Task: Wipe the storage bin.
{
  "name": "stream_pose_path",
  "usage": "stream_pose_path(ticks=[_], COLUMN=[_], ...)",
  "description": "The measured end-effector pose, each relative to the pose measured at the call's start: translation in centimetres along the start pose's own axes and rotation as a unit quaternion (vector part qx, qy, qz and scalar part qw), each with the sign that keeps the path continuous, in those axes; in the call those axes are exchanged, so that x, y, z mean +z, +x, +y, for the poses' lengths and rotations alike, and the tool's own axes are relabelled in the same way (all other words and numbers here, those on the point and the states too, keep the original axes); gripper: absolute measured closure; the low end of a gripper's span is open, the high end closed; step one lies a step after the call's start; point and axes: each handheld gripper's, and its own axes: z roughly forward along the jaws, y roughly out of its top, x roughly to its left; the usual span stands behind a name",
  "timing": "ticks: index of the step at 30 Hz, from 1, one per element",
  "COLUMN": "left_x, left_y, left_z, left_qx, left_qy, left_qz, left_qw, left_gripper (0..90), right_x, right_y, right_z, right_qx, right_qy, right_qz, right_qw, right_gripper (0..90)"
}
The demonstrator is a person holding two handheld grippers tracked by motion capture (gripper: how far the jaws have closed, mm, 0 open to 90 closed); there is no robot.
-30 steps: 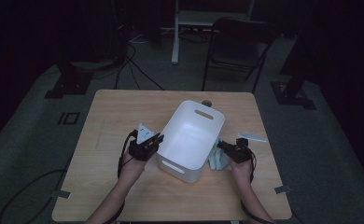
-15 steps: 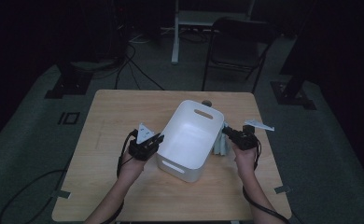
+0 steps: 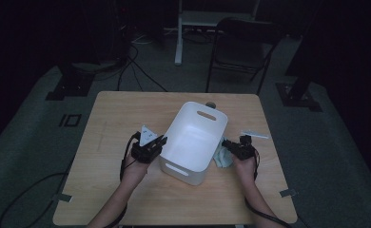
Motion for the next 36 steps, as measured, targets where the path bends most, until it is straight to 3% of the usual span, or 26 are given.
stream_pose_path(ticks=[7,12,19,20,23,26,29,32,34,36], left_x=[0.0,0.0,0.2,0.2,0.3,0.3,0.3,0.3,0.3,0.3], left_y=[0.0,0.0,-0.3,-0.4,-0.4,-0.4,-0.5,-0.5,-0.5,-0.4], left_z=[0.0,0.0,0.0,0.0,0.0,0.0,0.0,0.0,0.0,0.0], left_qx=[-0.001,-0.005,0.002,0.002,0.001,-0.002,0.005,0.006,0.006,0.007], left_qy=[0.000,0.002,0.001,0.001,0.001,0.002,0.003,0.003,0.003,0.003], left_qz=[0.001,0.004,0.020,0.020,0.022,0.017,0.016,0.011,0.010,0.008], left_qw=[1.0000,1.0000,0.9998,0.9998,0.9998,0.9999,0.9999,0.9999,0.9999,0.9999], left_gripper=[83.5,83.4,83.6,83.7,83.7,84.0,84.3,84.6,84.6,84.5], right_x=[1.1,0.7,-2.5,-3.8,-5.4,-6.3,-6.3,-5.4,-5.4,-4.8], right_y=[-0.3,0.1,2.5,3.6,4.9,5.3,5.3,5.3,5.3,4.8], right_z=[-1.9,-1.6,-0.2,0.4,1.0,1.2,1.0,-0.1,-0.1,-0.9], right_qx=[0.001,0.005,-0.021,-0.036,-0.048,-0.051,-0.051,-0.061,-0.061,-0.056], right_qy=[0.030,0.028,-0.015,-0.035,-0.059,-0.074,-0.076,-0.061,-0.061,-0.044], right_qz=[-0.007,-0.006,0.032,0.046,0.066,0.082,0.081,0.060,0.060,0.056], right_qw=[0.9995,0.9996,0.9992,0.9977,0.9949,0.9926,0.9925,0.9945,0.9945,0.9959], right_gripper=[85.1,85.2,85.2,85.1,85.1,85.1,85.1,85.2,85.2,85.2])
